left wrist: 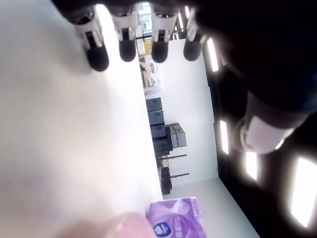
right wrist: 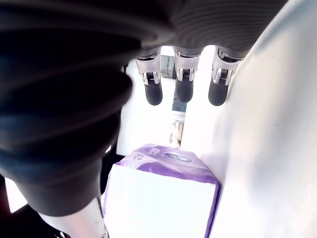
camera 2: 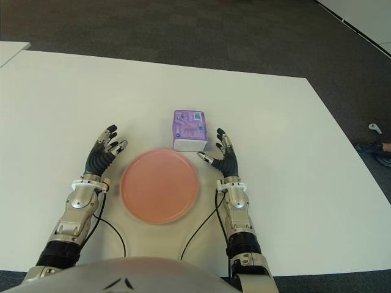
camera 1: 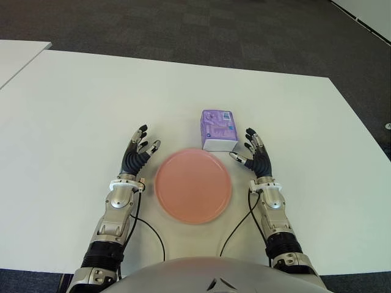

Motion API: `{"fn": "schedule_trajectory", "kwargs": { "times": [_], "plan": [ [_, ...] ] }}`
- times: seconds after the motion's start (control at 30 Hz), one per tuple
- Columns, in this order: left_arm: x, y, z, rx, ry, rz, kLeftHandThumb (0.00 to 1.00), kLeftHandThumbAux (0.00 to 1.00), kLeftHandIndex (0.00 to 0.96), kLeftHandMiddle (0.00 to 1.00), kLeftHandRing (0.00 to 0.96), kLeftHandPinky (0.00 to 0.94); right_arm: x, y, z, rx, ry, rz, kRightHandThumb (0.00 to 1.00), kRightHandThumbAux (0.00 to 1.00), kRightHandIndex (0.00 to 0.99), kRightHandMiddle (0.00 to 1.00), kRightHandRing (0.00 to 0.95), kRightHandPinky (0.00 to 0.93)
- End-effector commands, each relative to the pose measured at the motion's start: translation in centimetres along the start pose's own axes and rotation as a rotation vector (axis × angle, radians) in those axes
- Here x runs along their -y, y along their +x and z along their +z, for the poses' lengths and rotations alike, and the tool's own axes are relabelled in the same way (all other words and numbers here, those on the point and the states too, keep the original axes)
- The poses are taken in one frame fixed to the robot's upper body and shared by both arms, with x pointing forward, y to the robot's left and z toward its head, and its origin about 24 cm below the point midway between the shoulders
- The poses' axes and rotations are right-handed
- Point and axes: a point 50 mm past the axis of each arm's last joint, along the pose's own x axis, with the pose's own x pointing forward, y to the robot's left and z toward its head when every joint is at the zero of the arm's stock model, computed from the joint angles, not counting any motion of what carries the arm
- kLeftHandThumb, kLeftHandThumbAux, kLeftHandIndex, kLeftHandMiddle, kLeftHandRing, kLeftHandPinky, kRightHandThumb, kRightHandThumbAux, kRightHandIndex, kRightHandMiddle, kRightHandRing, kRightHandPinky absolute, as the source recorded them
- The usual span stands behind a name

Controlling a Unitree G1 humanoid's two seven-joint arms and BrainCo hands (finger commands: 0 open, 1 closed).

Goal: Put the tissue paper into the plate.

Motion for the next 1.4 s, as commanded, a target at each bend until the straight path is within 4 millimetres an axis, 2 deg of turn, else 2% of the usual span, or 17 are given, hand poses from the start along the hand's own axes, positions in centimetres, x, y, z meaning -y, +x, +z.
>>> {"fn": "schedule_trajectory", "kwargs": {
  "times": [0.03,0.57,1.07,1.2,1.4],
  "plan": [
    [0.0,-0.4,-0.8,-0.043,0.007,-0.007,0.025,0.54,0.0,0.0,0.0,0.017,-0.2,-2.8,-3.5,-0.213,0.011,0.002,0.0,0.859,0.015,0.0,0.0,0.031],
    [0.8,-0.3,-0.8,-0.042,-0.006,-0.007,0.015,0.536,0.0,0.0,0.0,0.015,0.5,-2.7,-3.6,-0.237,0.027,0.003,0.0,0.818,0.012,0.005,0.0,0.028],
    [2.1,-0.1,-0.9,-0.043,-0.013,0.017,0.0,0.547,0.0,0.0,0.0,0.026,2.2,-2.3,-3.9,-0.257,0.017,-0.047,0.0,0.814,0.005,0.0,0.0,0.023],
    [2.5,0.0,-0.8,-0.026,-0.018,0.014,0.0,0.546,0.0,0.0,0.0,0.02,3.2,-1.3,-3.1,-0.224,0.0,-0.084,0.0,0.808,0.001,0.0,0.0,0.017],
    [2.9,0.0,-0.7,-0.004,-0.032,0.024,0.005,0.564,0.0,0.0,0.0,0.039,4.2,0.0,-0.4,-0.107,-0.016,-0.138,0.003,0.789,0.0,0.002,0.0,0.014]
  ]
}}
